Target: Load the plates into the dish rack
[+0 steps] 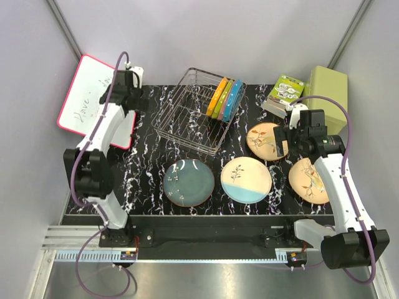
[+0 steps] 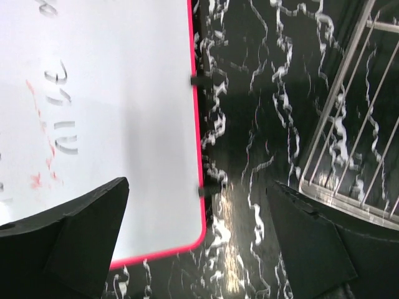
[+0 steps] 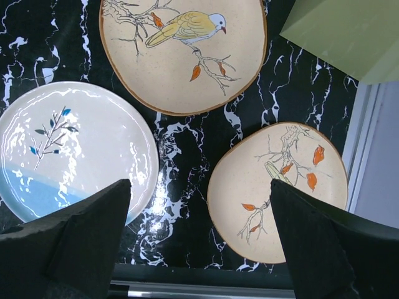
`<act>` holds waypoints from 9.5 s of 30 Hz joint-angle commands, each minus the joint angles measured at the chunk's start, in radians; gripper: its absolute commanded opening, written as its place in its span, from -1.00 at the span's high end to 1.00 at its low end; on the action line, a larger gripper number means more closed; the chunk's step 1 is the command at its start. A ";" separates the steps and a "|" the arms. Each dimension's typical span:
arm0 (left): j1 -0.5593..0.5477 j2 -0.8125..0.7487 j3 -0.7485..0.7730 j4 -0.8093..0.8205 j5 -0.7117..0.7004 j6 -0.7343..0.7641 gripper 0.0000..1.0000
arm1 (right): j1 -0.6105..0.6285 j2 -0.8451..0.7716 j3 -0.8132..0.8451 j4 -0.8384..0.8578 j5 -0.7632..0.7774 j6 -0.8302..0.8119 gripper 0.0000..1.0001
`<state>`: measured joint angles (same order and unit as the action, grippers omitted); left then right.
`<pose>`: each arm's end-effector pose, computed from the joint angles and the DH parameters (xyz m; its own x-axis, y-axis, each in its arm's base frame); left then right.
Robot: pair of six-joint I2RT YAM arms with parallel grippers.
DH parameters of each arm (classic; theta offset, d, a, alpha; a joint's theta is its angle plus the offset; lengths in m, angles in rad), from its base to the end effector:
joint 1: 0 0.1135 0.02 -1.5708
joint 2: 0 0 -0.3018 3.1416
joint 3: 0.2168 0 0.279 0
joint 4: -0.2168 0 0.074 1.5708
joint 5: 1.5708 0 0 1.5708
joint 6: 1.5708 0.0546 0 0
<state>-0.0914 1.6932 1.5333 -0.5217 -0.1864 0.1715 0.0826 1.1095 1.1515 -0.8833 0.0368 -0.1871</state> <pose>0.4336 -0.0296 0.3485 -0.6273 0.2259 -0.7452 0.0543 0.9673 0.2476 0.2404 0.0179 0.3593 -0.7192 -0.2461 -0.6498 -0.1952 0.9691 -0.1509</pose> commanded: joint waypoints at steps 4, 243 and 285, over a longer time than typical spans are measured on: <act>0.078 0.388 0.660 -0.295 0.237 -0.119 -0.98 | 0.005 0.010 0.037 0.087 -0.081 -0.139 -0.99; 0.183 -0.739 -1.240 0.916 1.472 -1.121 1.00 | 0.577 0.619 -0.144 0.788 -0.911 0.779 -0.89; 0.139 -0.606 -0.581 0.157 0.213 -0.521 -0.98 | 0.465 0.853 1.115 0.297 0.513 0.407 1.00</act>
<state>0.0689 1.0561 0.8944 -0.3229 0.2337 -0.3561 0.5499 1.8538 2.0914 -0.7364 0.1322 0.1886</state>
